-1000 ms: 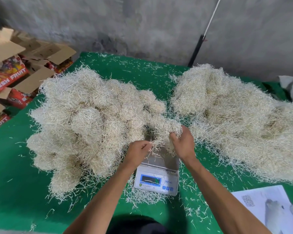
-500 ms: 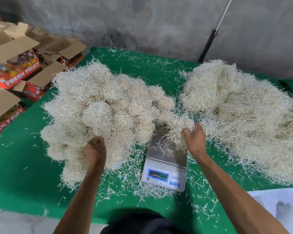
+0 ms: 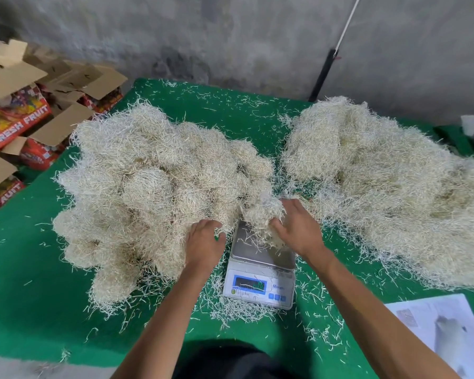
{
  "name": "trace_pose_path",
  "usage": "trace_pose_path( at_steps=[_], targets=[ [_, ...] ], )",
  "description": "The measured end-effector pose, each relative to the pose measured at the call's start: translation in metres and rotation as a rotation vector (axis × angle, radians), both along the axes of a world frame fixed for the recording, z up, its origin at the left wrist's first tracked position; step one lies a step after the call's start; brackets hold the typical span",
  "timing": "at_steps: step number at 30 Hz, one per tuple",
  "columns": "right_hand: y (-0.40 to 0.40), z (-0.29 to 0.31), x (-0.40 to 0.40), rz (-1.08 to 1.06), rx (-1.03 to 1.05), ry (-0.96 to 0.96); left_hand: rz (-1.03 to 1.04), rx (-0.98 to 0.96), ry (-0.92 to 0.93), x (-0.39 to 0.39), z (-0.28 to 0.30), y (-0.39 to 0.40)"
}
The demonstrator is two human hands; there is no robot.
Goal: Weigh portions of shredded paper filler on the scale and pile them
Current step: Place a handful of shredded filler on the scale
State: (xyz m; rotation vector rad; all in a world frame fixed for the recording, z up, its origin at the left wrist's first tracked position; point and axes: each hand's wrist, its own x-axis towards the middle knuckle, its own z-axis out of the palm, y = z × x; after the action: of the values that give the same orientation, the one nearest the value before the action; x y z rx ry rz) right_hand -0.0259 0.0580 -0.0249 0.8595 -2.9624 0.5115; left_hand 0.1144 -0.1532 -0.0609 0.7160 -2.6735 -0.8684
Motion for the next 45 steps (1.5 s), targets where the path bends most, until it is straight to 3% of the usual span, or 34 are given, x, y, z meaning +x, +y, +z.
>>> trace_pose_path(
  at_steps=[2, 4, 8, 10, 16, 20, 29, 38, 42, 45],
  targets=[
    [0.004, -0.002, 0.003, 0.056, 0.201, -0.052, -0.010, -0.027, -0.042, 0.001, -0.002, 0.001],
    [0.007, -0.001, 0.007, 0.031, 0.237, -0.148, -0.008, 0.001, -0.039, 0.004, -0.002, 0.001],
    [0.013, 0.003, 0.014, -0.109, -0.118, 0.028, -0.033, 0.117, 0.020, 0.011, 0.007, 0.005],
    [0.017, 0.004, 0.012, -0.177, -0.238, 0.092, -0.037, 0.006, 0.042, 0.012, 0.012, 0.005],
    [0.030, -0.007, 0.008, -0.236, -0.238, 0.081, -0.026, -0.391, -0.003, 0.007, 0.029, 0.001],
    [0.031, -0.015, 0.013, -0.245, -0.281, 0.055, -0.168, -0.441, -0.023, 0.002, 0.032, 0.005],
    [0.030, -0.025, 0.015, -0.228, -0.246, 0.009, -0.309, -0.311, -0.091, -0.005, 0.017, 0.030],
    [0.031, -0.035, 0.010, -0.300, -0.330, -0.126, -0.290, -0.090, -0.088, -0.019, -0.006, 0.034],
    [0.029, -0.039, 0.008, -0.389, -0.429, -0.215, -0.156, 0.220, -0.051, -0.027, -0.013, 0.040],
    [0.018, -0.043, 0.012, -0.441, -0.625, -0.460, -0.071, 0.469, -0.045, -0.054, -0.012, 0.053]
  ],
)
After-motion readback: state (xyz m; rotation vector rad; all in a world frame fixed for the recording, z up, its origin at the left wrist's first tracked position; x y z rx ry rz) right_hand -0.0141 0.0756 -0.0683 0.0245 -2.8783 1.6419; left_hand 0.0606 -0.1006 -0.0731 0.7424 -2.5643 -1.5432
